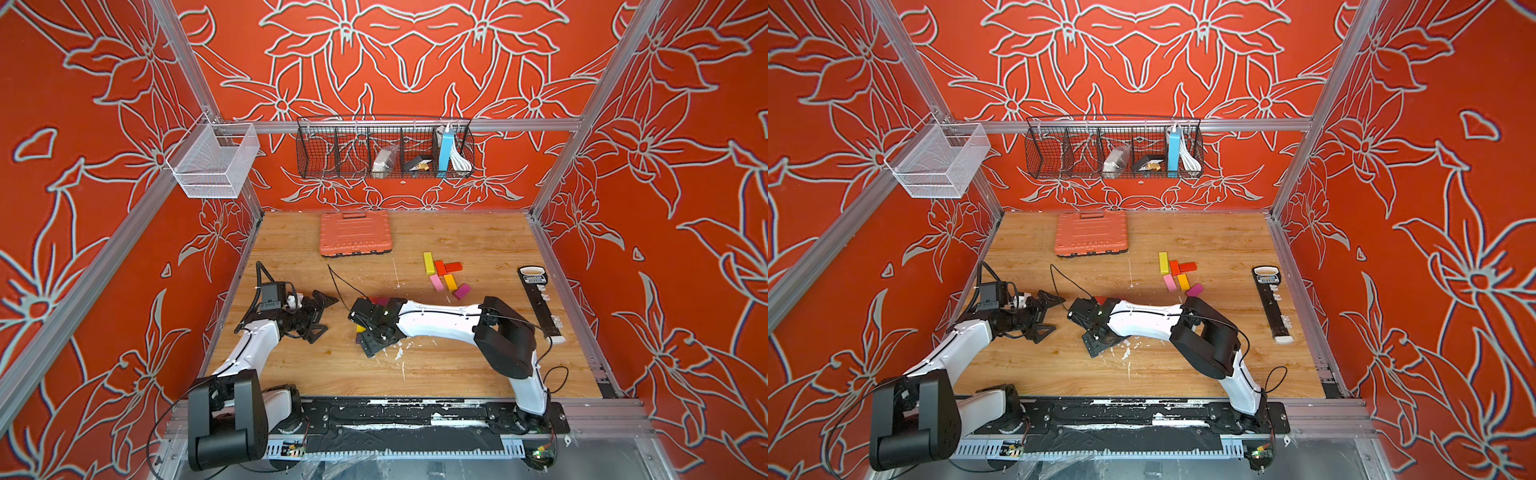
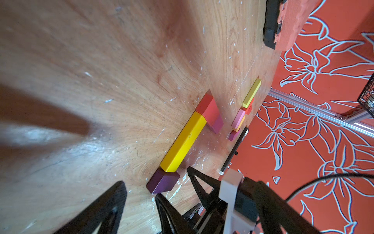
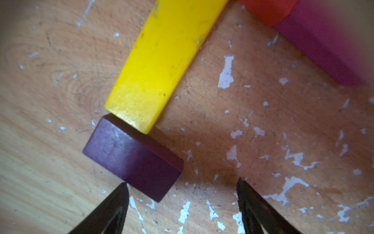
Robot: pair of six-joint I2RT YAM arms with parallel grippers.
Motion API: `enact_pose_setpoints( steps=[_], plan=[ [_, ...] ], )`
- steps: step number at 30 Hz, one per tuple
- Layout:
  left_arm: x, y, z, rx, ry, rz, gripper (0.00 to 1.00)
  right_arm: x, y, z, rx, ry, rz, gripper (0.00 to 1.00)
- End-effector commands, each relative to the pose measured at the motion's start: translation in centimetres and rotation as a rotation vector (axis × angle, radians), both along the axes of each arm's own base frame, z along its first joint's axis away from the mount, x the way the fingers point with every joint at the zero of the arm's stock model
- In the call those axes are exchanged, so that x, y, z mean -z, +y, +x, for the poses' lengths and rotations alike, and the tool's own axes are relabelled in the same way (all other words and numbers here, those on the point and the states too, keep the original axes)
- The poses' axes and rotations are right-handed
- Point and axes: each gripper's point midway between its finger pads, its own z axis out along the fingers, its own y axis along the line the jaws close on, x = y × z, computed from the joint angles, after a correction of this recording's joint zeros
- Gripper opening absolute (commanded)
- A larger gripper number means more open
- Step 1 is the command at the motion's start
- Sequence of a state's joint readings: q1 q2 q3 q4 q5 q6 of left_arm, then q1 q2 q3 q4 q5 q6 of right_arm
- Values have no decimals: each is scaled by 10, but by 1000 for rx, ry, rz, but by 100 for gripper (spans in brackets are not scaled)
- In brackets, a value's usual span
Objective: Assemble the letter c with building blocks
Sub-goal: Assemble the building block at the center of the board.
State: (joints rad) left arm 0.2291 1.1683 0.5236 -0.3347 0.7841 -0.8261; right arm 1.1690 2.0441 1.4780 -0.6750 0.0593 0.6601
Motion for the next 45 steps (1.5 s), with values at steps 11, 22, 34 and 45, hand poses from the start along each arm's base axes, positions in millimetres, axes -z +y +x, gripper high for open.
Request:
enact_pose_setpoints(
  steps=[11, 22, 34, 45],
  plan=[
    [3, 0, -1, 8, 1, -4, 99, 6, 1, 6, 11, -1, -21, 86],
    [2, 0, -1, 10, -2, -4, 98, 7, 1, 9, 17, -1, -22, 86],
    [3, -1, -1, 11, -2, -4, 98, 0, 7, 1, 7, 14, 16, 86],
    [3, -1, -1, 11, -2, -5, 98, -3, 16, -2, -12, -14, 7, 86]
  ],
)
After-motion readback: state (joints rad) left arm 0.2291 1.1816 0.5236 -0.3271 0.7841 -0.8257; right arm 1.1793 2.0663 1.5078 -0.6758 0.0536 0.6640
